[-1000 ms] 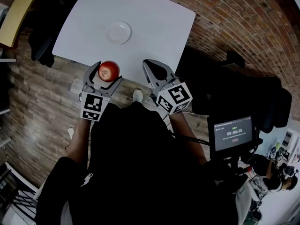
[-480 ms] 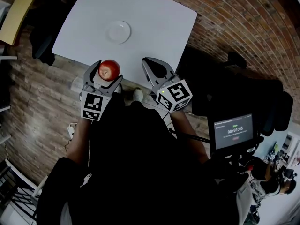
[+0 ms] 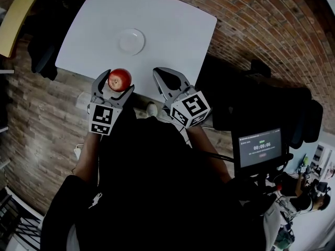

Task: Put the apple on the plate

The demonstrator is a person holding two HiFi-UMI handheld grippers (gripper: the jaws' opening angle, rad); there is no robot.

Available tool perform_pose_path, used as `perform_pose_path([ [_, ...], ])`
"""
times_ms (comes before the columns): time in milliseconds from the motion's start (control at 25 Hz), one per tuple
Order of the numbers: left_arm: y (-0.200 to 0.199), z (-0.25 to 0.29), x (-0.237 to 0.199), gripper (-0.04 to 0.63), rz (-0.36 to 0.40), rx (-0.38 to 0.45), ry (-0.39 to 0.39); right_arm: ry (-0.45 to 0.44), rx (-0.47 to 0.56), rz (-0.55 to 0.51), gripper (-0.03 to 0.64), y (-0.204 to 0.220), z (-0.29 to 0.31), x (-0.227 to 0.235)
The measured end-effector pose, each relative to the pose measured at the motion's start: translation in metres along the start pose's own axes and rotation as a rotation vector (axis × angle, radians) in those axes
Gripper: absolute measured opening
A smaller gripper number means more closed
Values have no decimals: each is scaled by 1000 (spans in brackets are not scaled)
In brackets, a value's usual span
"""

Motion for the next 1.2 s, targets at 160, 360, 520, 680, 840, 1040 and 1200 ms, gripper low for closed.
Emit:
perform_pose_path([
  [160, -4, 24, -24, 402, 2, 14, 26, 28, -6, 5, 3, -4, 21, 11],
  [360, -6, 54, -47, 402, 14, 13, 72, 61, -17, -1, 3, -12, 45, 24],
  [520, -15, 79, -57, 402, 31, 25, 115, 97, -15, 2, 3, -19, 56, 37],
  [680, -23, 103, -66, 402, 44, 34, 144, 115, -18, -9, 3, -27, 67, 50],
  [840, -27, 127, -68, 402, 54, 25, 168, 126, -25, -7, 3, -31, 70, 68],
  [1040, -24, 148, -75, 402, 61, 13, 184, 153, -38, 27, 3, -29, 78, 87],
  [1200, -17, 165, -82, 402, 68, -5, 203, 153, -52, 38, 3, -26, 92, 99],
])
Point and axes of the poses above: the fingertips, and each gripper's own axes: z forward along the fingers, x to its right, y out of its underside, the point moved 6 cm from there along -z, backward along the fingers, and after that the axes turned 15 degrees about -y, right-handed, at the moved point
